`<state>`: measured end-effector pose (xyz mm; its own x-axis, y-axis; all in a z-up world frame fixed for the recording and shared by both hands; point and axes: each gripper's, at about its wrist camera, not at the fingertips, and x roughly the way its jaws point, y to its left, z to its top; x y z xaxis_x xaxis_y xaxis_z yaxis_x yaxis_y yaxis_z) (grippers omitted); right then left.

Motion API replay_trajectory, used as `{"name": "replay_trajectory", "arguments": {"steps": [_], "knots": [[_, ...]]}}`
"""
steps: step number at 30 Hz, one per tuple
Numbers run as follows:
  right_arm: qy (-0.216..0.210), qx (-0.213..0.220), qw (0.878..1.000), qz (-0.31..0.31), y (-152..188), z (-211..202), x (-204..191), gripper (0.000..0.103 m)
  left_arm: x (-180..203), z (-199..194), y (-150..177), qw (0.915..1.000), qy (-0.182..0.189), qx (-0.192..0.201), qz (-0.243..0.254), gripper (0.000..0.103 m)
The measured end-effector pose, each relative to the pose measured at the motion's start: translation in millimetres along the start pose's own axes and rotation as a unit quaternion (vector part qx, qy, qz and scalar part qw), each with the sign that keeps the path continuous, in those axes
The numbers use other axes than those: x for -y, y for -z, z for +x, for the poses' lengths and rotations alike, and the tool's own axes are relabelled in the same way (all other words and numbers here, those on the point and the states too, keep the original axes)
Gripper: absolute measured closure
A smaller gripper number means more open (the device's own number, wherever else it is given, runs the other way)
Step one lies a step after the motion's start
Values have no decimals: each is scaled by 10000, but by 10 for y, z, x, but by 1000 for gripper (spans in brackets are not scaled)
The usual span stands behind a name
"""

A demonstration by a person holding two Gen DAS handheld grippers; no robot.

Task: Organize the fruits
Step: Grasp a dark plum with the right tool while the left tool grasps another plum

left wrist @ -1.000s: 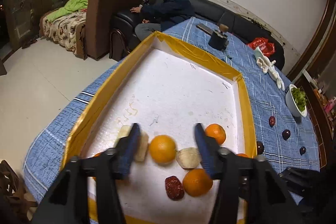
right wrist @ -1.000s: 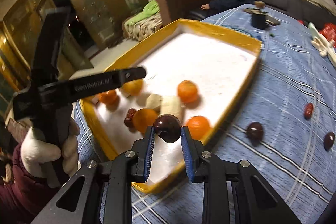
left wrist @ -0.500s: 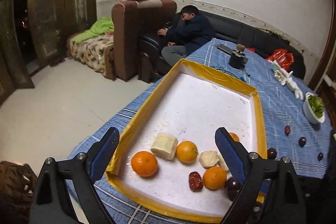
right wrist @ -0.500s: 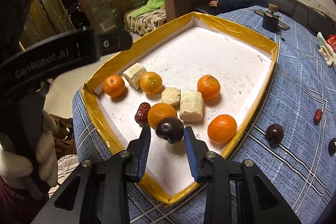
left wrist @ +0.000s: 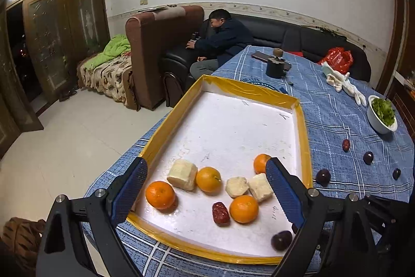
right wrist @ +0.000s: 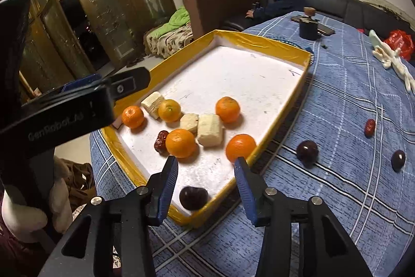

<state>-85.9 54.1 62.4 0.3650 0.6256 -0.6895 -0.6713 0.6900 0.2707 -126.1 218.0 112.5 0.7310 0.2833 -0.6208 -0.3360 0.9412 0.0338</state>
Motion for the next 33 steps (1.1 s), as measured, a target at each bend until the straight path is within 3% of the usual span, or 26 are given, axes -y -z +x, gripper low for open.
{"name": "replay_trajectory", "arguments": {"steps": [4, 8, 12, 17, 23, 25, 33], "knots": [[-26, 50, 9999, 105, 21, -44, 73, 42, 37, -13, 14, 10000, 42, -27, 59, 11], [0, 135, 9997, 203, 33, -99, 162, 41, 87, -2, 17, 9999, 75, -46, 95, 11], [121, 284, 9988, 369, 62, -228, 328, 41, 106, 22, 40, 9981, 579, -228, 46, 11], [668, 508, 9932, 807, 166, -532, 838, 41, 302, 30, 97, 9923, 1140, -430, 235, 12], [1620, 580, 9715, 1631, 450, -983, 1692, 41, 530, 98, 152, 9830, 1717, -605, 232, 12], [1751, 556, 9669, 1769, 473, -1040, 1884, 41, 627, 125, 179, 9803, 1831, -687, 273, 12], [1981, 364, 9617, 1859, 219, -642, 2227, 42, 1098, 150, 260, 9736, 1965, -836, 801, 12]]}}
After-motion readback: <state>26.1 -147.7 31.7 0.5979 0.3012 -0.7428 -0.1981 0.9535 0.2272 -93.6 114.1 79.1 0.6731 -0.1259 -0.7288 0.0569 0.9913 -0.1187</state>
